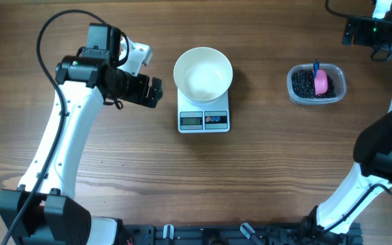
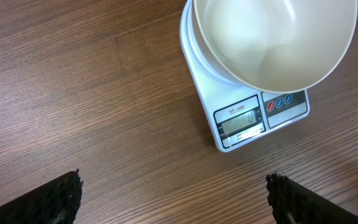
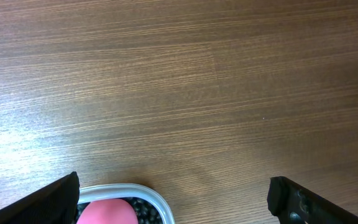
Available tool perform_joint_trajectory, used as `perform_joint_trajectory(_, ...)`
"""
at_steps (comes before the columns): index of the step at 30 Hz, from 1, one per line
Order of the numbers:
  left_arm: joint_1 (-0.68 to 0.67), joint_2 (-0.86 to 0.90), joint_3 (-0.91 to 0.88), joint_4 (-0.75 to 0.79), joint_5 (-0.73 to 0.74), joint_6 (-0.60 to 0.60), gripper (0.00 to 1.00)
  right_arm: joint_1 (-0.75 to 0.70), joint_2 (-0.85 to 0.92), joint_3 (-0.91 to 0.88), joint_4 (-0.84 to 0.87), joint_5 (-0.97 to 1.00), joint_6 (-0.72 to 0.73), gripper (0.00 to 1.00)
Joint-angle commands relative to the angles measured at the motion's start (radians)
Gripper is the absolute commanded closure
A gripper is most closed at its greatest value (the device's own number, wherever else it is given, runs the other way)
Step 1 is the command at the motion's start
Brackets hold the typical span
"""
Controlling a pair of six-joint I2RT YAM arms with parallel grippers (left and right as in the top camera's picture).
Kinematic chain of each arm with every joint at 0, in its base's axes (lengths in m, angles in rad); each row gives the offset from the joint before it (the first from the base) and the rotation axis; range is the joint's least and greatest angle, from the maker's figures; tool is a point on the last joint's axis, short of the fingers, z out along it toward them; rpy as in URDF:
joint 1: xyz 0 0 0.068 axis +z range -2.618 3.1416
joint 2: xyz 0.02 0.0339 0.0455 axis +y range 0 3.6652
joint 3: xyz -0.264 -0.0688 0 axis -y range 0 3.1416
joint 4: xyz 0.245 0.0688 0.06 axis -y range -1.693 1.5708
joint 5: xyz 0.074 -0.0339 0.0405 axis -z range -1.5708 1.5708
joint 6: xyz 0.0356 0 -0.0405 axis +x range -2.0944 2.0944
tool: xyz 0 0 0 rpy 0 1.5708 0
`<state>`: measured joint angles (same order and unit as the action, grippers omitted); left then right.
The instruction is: Scoop item into bowl and weigh 150g on scale
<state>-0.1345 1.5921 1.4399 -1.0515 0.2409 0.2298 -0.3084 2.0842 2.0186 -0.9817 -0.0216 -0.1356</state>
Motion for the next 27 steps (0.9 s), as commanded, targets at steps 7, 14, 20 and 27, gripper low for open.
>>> perform_joint_trajectory(7,0.006,0.000,0.002,0.000,0.002,0.017,0.00,0.004,0.018,0.013,0.002,0.005,0.006,0.00)
perform_joint_trajectory(14,0.006,0.000,0.002,0.000,0.001,0.017,0.00,0.004,0.018,0.013,0.002,0.005,0.005,0.00)
perform_joint_trajectory(20,0.006,0.000,0.002,0.000,0.001,0.017,0.00,0.004,0.018,0.013,0.002,0.005,0.006,0.00)
perform_joint_trajectory(27,0.006,0.000,0.002,-0.001,0.001,0.017,0.00,0.004,0.018,0.013,0.002,0.005,0.006,0.00)
